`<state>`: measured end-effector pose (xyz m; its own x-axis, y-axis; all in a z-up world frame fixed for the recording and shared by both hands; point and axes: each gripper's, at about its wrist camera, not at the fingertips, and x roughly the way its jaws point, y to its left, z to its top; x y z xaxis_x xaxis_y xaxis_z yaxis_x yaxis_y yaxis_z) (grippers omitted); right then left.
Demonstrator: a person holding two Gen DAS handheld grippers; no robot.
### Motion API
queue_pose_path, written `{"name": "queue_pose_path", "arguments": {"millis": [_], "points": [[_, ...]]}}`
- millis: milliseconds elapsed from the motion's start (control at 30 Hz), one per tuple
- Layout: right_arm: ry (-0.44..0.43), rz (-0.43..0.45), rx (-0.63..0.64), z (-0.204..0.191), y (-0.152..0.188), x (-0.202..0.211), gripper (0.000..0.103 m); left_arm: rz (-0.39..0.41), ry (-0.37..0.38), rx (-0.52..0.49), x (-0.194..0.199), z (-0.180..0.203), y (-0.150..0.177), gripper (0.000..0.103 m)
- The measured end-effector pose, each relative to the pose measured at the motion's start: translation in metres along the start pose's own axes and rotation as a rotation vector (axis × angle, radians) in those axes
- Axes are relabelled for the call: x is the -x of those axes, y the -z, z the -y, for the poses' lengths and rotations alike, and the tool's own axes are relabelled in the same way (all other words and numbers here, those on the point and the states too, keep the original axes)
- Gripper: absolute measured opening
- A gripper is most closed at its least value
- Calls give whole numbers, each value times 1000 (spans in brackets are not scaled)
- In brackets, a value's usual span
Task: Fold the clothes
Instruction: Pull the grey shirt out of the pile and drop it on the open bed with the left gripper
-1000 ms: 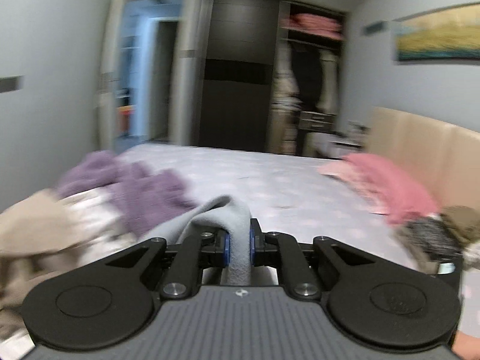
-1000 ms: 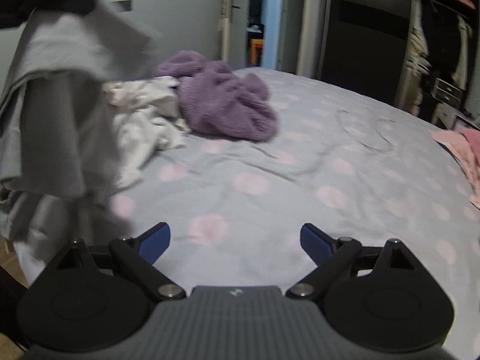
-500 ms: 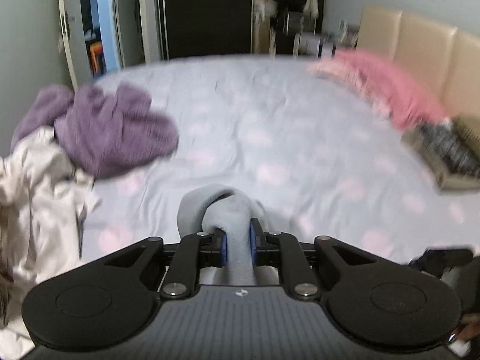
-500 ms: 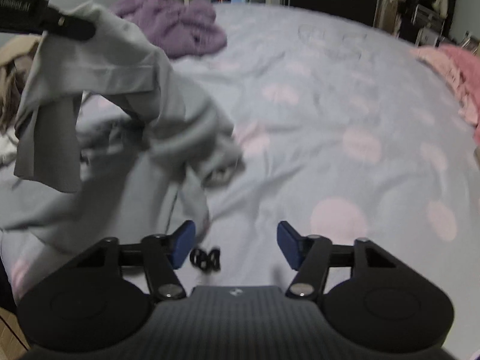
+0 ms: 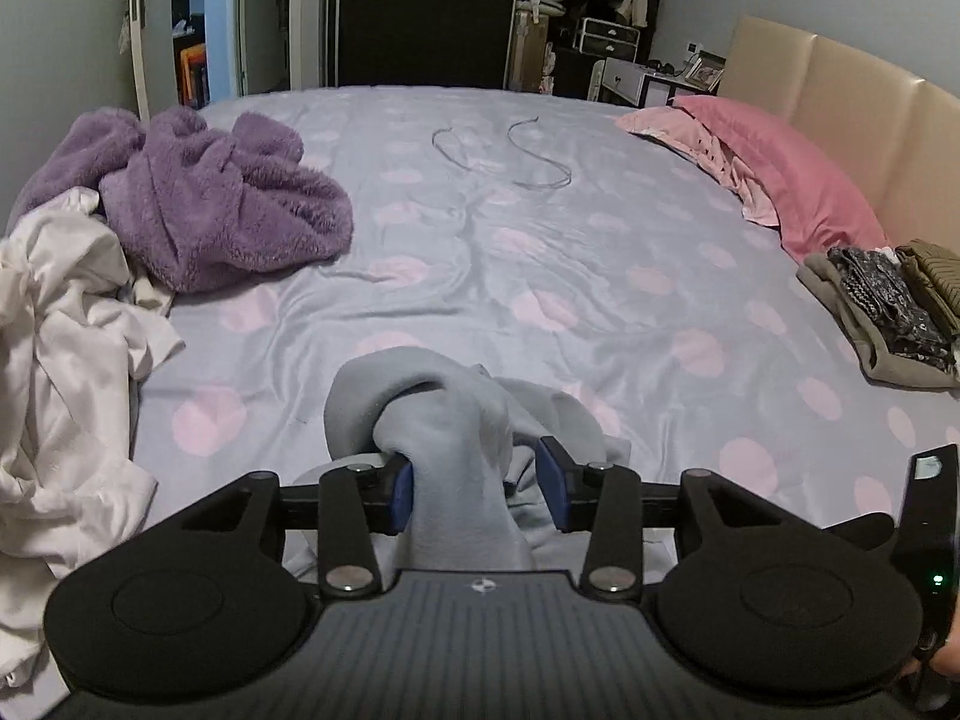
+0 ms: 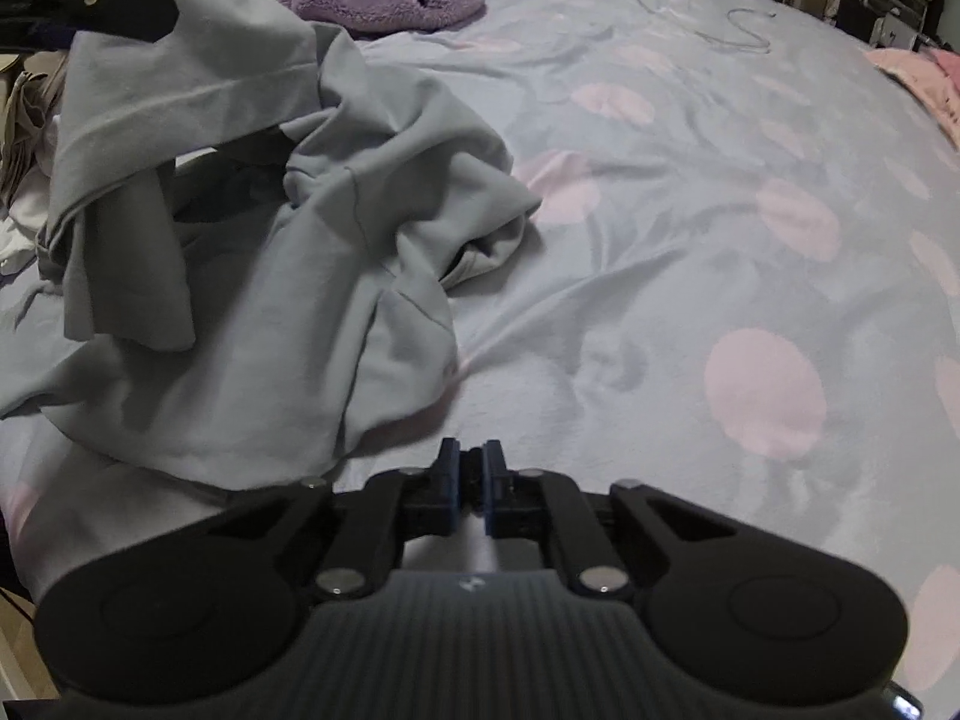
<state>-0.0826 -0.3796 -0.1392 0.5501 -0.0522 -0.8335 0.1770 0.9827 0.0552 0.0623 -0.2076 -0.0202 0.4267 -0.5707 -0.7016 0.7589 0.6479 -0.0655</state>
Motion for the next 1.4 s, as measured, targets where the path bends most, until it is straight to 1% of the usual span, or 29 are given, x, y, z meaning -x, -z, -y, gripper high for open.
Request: {"name": "queue_pose_path", "arguments": {"millis": [67, 167, 233, 300, 333, 400, 467, 567, 633, 667, 700, 733, 767, 800, 833, 933, 1000, 1067, 1133, 1167, 1200, 1300, 1400], "points": [[31, 14, 1, 0, 3, 11, 8, 6, -6, -23, 2, 6, -1, 50], [114, 26, -32, 13, 8, 29, 7, 42, -34, -47, 11, 11, -2, 52], [182, 22, -74, 30, 18, 43, 7, 72, -58, -63, 17, 15, -4, 52], [273, 4, -146, 60, 32, 62, 7, 101, -81, -79, 24, 19, -5, 53], [320, -1, -192, 78, 40, 72, 7, 116, -93, -88, 27, 20, -5, 54], [413, -11, -286, 113, 56, 93, 7, 146, -117, -104, 34, 24, -6, 66], [524, -20, -362, 146, 74, 120, 7, 176, -140, -120, 41, 28, -7, 71], [687, -26, -424, 186, 93, 158, 7, 173, -156, -120, 41, 26, -9, 72], [838, -25, -450, 205, 99, 185, 8, 164, -164, -116, 40, 24, -11, 72], [913, -24, -463, 215, 102, 198, 10, 160, -169, -114, 39, 23, -11, 72], [1012, -25, -473, 222, 103, 206, 16, 156, -173, -112, 39, 21, -12, 72], [1111, -26, -484, 230, 104, 215, 53, 148, -177, -107, 37, 19, -12, 72], [1207, -28, -485, 236, 106, 220, 100, 136, -183, -97, 34, 14, -11, 72], [1259, -4, -479, 239, 109, 227, 100, 119, -189, -84, 31, 9, -10, 72], [1259, 32, -465, 238, 112, 231, 100, 96, -191, -70, 27, 5, -9, 72], [1140, 98, -472, 227, 118, 234, 100, 22, -180, -30, 13, -11, -3, 72], [1066, 115, -460, 218, 114, 225, 100, -40, -162, 8, 1, -21, 3, 72], [993, 131, -447, 208, 110, 215, 100, -100, -156, 25, -13, -27, 12, 72], [913, 151, -420, 193, 101, 202, 100, -149, -143, 21, -24, -31, 23, 59], [876, 161, -401, 184, 93, 195, 100, -163, -134, 18, -28, -32, 26, 42], [838, 171, -383, 174, 85, 187, 100, -174, -125, 15, -32, -33, 30, 29], [740, 199, -328, 143, 64, 168, 100, -166, -69, -3, -30, -28, 33, 20], [619, 226, -295, 112, 47, 149, 100, -148, -2, -29, -25, -21, 35, 17]]}}
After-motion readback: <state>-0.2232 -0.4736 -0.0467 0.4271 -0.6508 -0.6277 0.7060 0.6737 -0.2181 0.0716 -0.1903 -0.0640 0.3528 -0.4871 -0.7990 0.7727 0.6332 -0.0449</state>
